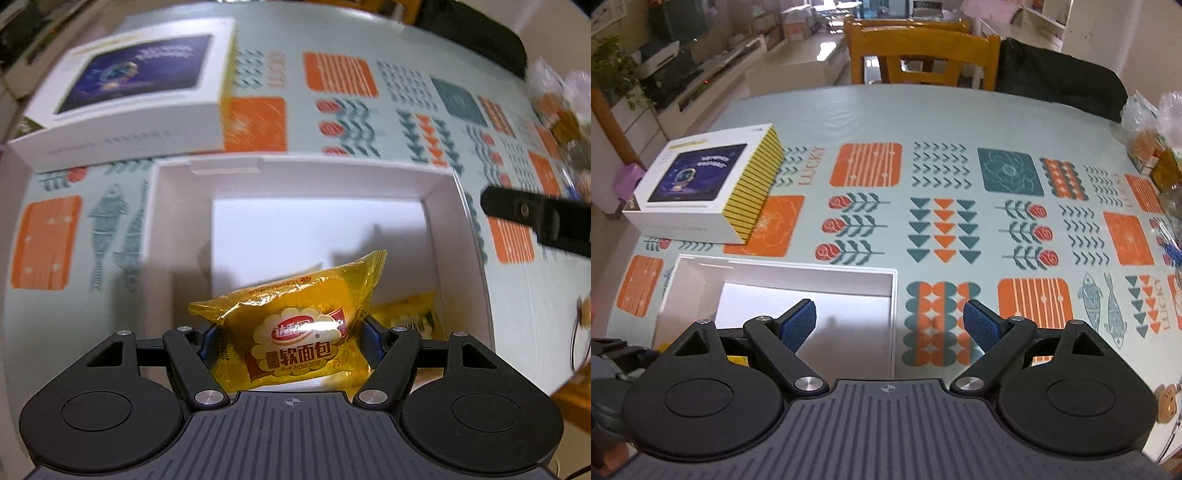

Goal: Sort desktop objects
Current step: 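Carry the packet with the left gripper over the white tray, then lower the packet beside the first one and open the left gripper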

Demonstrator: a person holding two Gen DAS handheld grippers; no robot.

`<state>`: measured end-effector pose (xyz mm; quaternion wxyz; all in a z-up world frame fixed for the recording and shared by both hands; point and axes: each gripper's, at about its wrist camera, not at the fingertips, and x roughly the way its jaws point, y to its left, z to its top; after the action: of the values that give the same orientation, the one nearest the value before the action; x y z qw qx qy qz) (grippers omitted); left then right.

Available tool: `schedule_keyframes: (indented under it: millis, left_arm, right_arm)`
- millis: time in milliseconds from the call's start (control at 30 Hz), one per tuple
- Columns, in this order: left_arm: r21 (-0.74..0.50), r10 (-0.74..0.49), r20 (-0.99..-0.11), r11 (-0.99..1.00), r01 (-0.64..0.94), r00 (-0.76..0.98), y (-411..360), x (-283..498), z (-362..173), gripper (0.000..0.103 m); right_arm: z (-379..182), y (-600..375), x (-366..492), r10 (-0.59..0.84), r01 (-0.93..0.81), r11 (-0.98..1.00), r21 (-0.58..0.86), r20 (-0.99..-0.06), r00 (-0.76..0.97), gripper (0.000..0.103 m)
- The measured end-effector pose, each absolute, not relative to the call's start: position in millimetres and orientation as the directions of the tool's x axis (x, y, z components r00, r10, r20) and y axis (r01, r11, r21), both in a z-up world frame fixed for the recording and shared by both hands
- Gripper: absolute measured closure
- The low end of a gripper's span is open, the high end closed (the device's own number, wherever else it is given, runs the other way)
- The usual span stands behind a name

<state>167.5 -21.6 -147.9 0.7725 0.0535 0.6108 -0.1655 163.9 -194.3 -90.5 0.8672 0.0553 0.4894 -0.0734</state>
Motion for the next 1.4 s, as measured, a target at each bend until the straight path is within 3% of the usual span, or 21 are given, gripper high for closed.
schedule_keyframes:
  millis: [433,600,667,967,1400]
  left_arm:
    - [-0.068,-0.113,-0.988,0.936,0.346,0.110,-26,167,-192,0.028]
    - [-0.049,-0.095,-0.990,0.930,0.365,0.109,-30,162,-193,0.016]
    - [0.012,-0.046,-0.988,0.926,0.377,0.145,-32,157,-185,0.000]
    - [0.116,0.002,-0.956,0.921,0.371,0.294,-26,134,-141,0.000]
    - [0.061,-0.051,-0.930,0.955,0.290,0.365,-33,130,-95,0.000]
  right_arm:
    - [-102,-189,176,-0.106,0.212,0.977,-0.006,-0.879,0.465,0.000]
    - [-103,-188,179,-0.108,0.209,0.978,-0.012,-0.882,0.458,0.000]
    - [-102,-188,179,-0.108,0.209,0.978,-0.010,-0.881,0.461,0.000]
    - [-98,-197,174,-0.098,0.217,0.976,0.006,-0.879,0.466,0.000]
    - [-82,-212,153,-0.041,0.186,0.981,0.063,-0.859,0.510,0.000]
